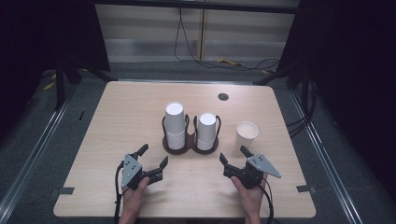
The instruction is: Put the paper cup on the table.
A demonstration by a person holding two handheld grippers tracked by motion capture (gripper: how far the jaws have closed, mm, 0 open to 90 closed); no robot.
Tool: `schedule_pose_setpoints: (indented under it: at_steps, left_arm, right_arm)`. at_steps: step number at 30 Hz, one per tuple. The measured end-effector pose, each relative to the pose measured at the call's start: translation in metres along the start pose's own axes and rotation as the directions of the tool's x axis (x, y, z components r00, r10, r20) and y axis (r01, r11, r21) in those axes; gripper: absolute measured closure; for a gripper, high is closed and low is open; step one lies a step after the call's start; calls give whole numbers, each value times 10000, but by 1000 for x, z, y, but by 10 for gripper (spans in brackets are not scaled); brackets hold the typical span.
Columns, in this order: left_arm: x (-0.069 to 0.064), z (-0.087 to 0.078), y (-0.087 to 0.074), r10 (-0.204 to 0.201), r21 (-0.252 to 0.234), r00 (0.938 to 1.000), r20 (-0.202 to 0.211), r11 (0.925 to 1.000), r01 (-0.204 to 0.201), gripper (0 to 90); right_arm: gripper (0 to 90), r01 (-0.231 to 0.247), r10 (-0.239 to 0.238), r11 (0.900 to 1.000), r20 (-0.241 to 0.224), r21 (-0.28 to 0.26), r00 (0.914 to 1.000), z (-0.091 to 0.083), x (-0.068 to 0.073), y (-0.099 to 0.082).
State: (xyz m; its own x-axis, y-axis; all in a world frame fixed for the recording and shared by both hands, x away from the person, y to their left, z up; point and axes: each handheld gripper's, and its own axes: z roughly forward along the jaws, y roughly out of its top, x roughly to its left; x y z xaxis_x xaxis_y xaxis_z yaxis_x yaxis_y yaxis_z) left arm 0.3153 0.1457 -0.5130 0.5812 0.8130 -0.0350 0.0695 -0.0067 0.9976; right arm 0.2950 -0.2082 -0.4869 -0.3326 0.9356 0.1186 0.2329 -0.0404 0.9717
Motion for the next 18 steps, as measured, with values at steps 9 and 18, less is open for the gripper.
schedule_pose_setpoints:
  at_steps: [9, 18]
  left_arm:
    - [-2, -1, 0, 36, 136, 10000, 42, 9999, -37, 149]
    - [-3, -5, -1, -19, -106, 10000, 42, 9999, 19, 150]
  right_arm:
    - [130, 649, -652, 9966, -28, -502, 9979, 4, 24, -17]
    - [132, 874, -867, 9937, 131, -698, 9961, 4, 29, -18]
